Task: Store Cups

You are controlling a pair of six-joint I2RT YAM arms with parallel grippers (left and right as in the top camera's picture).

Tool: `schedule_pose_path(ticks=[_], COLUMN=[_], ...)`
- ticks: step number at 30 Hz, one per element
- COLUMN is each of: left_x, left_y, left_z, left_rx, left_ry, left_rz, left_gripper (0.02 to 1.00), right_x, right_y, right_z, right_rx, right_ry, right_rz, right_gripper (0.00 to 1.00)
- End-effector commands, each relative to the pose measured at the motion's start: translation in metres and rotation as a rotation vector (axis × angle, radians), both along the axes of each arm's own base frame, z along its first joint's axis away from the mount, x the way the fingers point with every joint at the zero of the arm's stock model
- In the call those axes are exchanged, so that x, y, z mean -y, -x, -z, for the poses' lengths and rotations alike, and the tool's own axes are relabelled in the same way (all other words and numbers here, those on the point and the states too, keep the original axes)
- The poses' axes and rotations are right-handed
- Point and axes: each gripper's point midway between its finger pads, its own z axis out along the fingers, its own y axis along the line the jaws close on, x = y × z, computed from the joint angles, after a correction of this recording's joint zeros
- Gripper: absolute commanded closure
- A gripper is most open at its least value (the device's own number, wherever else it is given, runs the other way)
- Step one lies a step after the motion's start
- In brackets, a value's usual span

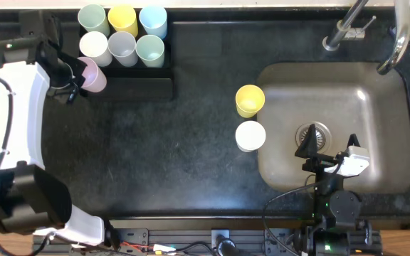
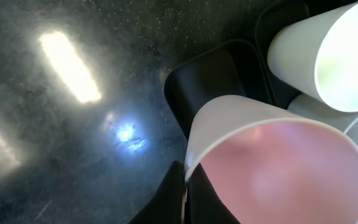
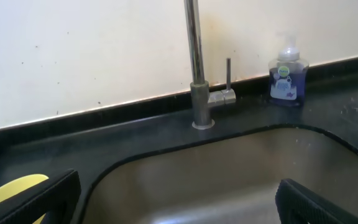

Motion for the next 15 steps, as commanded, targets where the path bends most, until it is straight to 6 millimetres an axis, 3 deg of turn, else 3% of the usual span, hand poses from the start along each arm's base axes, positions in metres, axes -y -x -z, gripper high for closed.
schedule_pose_path(ticks=[1, 15], left_x=[-0.002, -0.009], left_y=[-0.004, -0.006], left_z=[0.011, 0.031], left_rx=[-0.024, -0.074], left_ry=[0.001, -0.026], left_rz=[-0.014, -0.021], left_gripper=[0.982, 0.982], right_x=[0.000, 0.000], right_y=[0.000, 0.000], right_z=[-0.001, -0.001], right_rx=[0.010, 0.011], right_ry=[0.004, 0.004], right_rz=[-0.002, -0.002], right_gripper=[0.003, 0.003])
